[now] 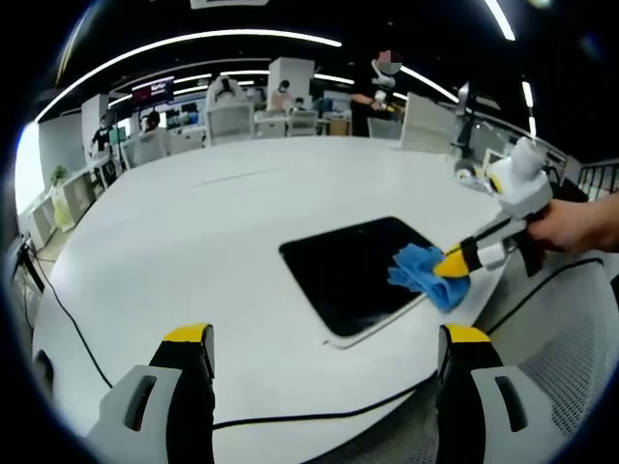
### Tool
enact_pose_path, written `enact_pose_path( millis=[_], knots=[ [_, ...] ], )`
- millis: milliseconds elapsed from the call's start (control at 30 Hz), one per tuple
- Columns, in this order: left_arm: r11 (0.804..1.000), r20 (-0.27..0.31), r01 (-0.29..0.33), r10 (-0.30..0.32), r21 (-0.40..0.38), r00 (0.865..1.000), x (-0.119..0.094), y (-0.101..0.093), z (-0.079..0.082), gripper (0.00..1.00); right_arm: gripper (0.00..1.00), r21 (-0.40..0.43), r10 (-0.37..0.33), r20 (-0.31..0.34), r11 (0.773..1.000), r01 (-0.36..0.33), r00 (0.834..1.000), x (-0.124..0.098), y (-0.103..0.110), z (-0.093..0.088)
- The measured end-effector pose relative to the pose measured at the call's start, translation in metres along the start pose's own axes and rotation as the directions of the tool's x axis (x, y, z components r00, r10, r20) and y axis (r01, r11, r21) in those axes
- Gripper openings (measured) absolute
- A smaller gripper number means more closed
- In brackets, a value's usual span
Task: Wipe the mirror surface with the cleaning cloth until all visible marks leave the cleaned area.
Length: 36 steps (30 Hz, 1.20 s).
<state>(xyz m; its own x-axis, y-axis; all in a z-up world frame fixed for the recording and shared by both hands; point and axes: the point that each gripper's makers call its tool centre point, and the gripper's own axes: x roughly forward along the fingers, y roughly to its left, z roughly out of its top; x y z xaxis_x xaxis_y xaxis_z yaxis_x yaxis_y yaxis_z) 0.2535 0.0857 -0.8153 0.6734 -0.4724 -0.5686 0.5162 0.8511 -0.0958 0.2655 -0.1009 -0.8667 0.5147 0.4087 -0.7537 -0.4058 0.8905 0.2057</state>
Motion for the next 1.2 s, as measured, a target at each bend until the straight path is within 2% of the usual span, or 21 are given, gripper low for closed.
enact_pose_path(
  millis=[467,567,733,833,867,1200],
  knots=[
    [1.000,0.000,0.002,-0.002,0.000,1.000,-0.001,0.000,0.000,0.96,0.01,0.021,-0.022,-0.033,1.000,0.022,0.999,-0.011,-0.021,-0.006],
    [1.000,-0.002,0.004,-0.004,0.001,1.000,0.000,-0.001,0.000,0.96,0.01,0.049,-0.035,-0.041,0.998,0.037,0.999,-0.014,-0.028,-0.008],
    [1.000,-0.002,0.004,-0.004,-0.001,1.000,-0.001,-0.001,0.000,0.96,0.01,0.029,-0.071,-0.056,0.997,0.073,0.996,-0.019,-0.036,-0.011],
    [1.000,-0.001,0.004,-0.004,-0.003,1.000,0.000,0.000,0.000,0.96,0.01,0.045,-0.092,-0.062,0.994,0.095,0.994,-0.022,-0.041,-0.013],
    [1.000,0.000,0.005,-0.005,-0.003,1.000,-0.001,-0.001,0.000,0.96,0.01,0.064,-0.093,-0.065,0.993,0.097,0.994,-0.022,-0.041,-0.013],
    [1.000,-0.001,0.005,-0.005,-0.003,1.000,0.000,0.000,0.000,0.97,0.01,0.065,-0.097,-0.062,0.993,0.101,0.993,-0.021,-0.040,-0.013]
  ],
)
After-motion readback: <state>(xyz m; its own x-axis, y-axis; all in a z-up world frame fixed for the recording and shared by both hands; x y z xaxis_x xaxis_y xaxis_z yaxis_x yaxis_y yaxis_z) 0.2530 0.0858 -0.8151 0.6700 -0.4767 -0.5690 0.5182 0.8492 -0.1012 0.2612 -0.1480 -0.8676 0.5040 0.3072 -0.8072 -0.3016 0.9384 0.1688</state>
